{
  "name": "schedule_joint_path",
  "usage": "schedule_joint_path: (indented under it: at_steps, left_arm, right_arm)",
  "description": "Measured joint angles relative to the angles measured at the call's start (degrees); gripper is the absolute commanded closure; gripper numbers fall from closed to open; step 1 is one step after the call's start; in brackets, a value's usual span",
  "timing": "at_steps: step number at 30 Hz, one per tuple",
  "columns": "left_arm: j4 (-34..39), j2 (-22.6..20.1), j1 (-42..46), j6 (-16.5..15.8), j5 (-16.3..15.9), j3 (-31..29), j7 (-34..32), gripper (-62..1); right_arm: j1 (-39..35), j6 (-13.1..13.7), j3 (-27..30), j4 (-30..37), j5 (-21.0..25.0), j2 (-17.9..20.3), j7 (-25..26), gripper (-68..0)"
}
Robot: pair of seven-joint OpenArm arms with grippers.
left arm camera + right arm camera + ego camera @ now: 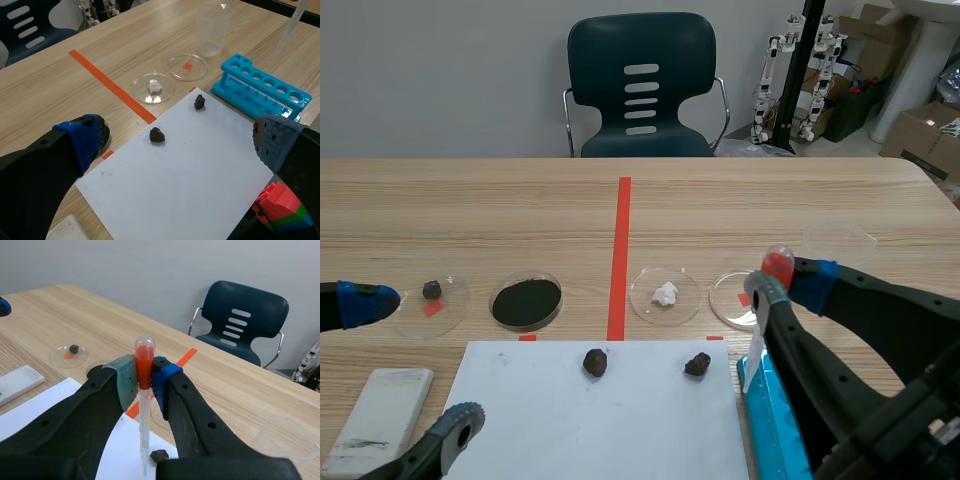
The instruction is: Draw acid from the petri dish
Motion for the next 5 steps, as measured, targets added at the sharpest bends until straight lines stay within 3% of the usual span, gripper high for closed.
schedule_joint_path:
  at_steps: [5]
  left_arm:
    - [0.0, 0.0, 0.0, 0.0, 0.0, 0.0, 0.0, -62.2]
  right_arm:
    - [0.0, 0.0, 0.0, 0.0, 0.0, 0.0, 0.0, -7.7]
